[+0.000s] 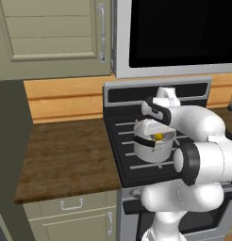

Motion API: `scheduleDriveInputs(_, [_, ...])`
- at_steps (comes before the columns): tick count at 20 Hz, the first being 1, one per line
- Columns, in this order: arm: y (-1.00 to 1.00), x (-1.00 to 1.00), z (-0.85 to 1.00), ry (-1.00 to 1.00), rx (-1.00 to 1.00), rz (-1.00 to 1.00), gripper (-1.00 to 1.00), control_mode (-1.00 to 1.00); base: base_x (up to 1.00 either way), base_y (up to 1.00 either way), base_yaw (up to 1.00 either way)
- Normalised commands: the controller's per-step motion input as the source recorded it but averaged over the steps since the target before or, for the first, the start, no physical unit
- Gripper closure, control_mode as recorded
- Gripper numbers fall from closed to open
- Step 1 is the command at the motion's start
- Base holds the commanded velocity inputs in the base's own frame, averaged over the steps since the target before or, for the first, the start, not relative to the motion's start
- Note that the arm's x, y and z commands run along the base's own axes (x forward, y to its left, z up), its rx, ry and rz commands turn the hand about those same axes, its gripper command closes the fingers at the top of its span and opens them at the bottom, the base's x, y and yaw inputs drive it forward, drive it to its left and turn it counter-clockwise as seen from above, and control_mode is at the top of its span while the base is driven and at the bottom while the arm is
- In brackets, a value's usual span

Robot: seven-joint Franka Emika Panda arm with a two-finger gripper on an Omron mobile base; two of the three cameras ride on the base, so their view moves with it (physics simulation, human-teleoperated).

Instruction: Put the lemon and squash in the pot. Retrieve the spatula and lightly stir the vegetables in the pot.

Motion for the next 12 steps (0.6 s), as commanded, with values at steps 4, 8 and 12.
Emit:
scheduleDriveInputs(4, [0.10, 0.08, -0.03, 0.01, 0.00, 0.00, -1.00, -1.00, 0.00, 0.00, 0.00])
scheduleDriveInputs(8, [0.06, 0.03, -0.10, 0.00, 0.00, 0.00, -1.00, -1.00, 0.00, 0.00, 0.00])
scheduleDriveInputs(12, [0.04, 0.09, -0.13, 0.00, 0.00, 0.00, -1.00, -1.00, 0.00, 0.00, 0.00])
